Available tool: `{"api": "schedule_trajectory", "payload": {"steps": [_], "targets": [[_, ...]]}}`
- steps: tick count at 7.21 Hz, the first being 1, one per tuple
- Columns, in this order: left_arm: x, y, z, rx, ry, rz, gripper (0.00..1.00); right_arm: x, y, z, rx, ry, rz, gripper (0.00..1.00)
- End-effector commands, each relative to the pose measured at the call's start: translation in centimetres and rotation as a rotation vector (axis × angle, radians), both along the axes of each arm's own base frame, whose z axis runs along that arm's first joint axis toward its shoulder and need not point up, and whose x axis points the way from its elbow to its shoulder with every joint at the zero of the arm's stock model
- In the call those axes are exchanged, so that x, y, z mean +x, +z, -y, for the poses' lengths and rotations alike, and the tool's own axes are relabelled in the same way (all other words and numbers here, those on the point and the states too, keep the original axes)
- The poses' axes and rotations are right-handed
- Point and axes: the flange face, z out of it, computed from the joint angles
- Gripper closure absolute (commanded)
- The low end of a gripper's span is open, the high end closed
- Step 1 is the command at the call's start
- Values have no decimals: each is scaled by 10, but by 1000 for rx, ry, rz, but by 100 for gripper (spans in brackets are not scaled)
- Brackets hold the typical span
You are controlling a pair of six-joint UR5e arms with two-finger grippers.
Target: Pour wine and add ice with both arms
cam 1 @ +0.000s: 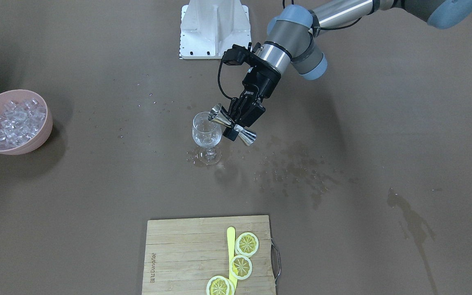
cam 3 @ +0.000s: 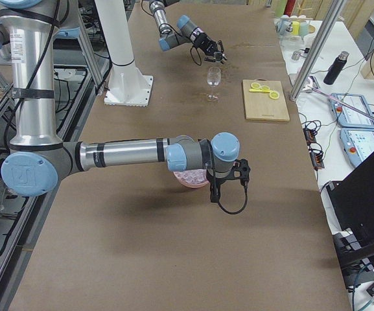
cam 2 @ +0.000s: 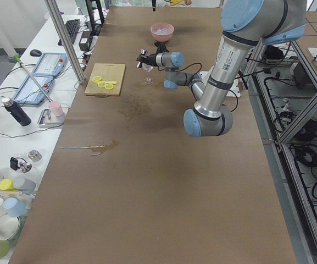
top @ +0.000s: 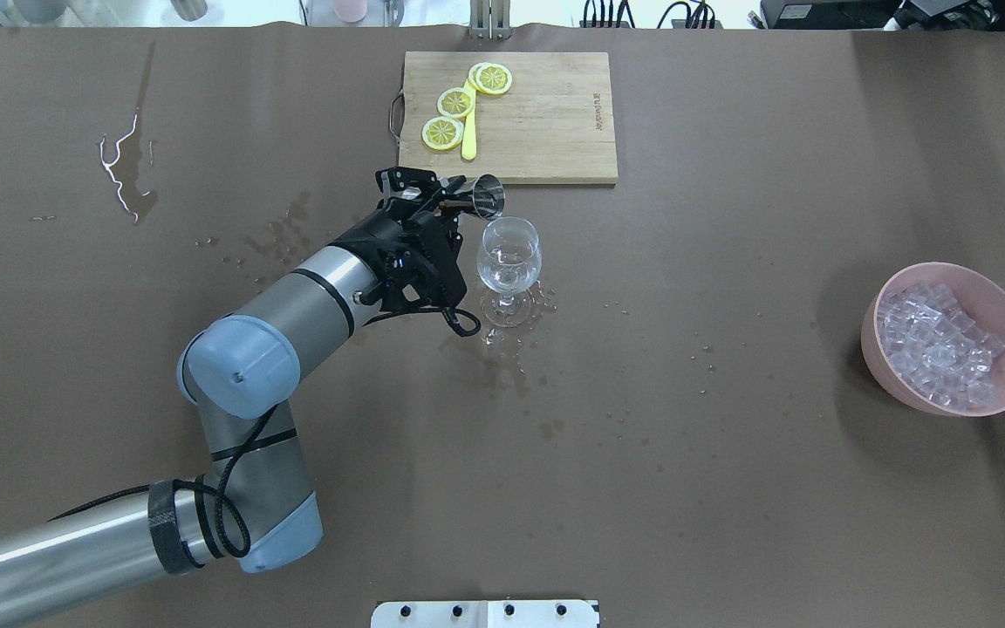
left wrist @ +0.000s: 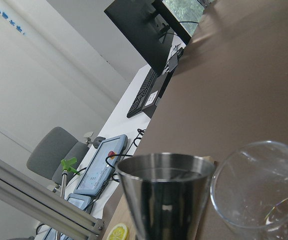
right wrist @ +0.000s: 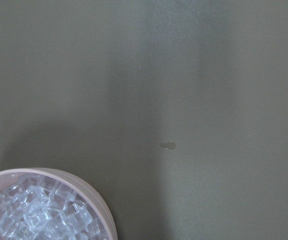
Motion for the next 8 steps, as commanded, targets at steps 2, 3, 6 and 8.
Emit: {"api": "schedule_trajectory", "payload": {"steps": [2, 3, 6, 8], "targets": [[1, -2, 8, 32, -85, 162, 100, 0, 0, 2, 1, 0, 1, 0], [4, -4, 10, 13, -111, 205, 100, -1, 0, 4, -1, 0, 1, 0], [16, -13, -9, 32, -138, 272, 100, -1, 0, 9, -1, 0, 1, 0], [8, -19, -13, 55, -139, 284, 100, -1, -1, 10, 1, 1, 3, 0]]}}
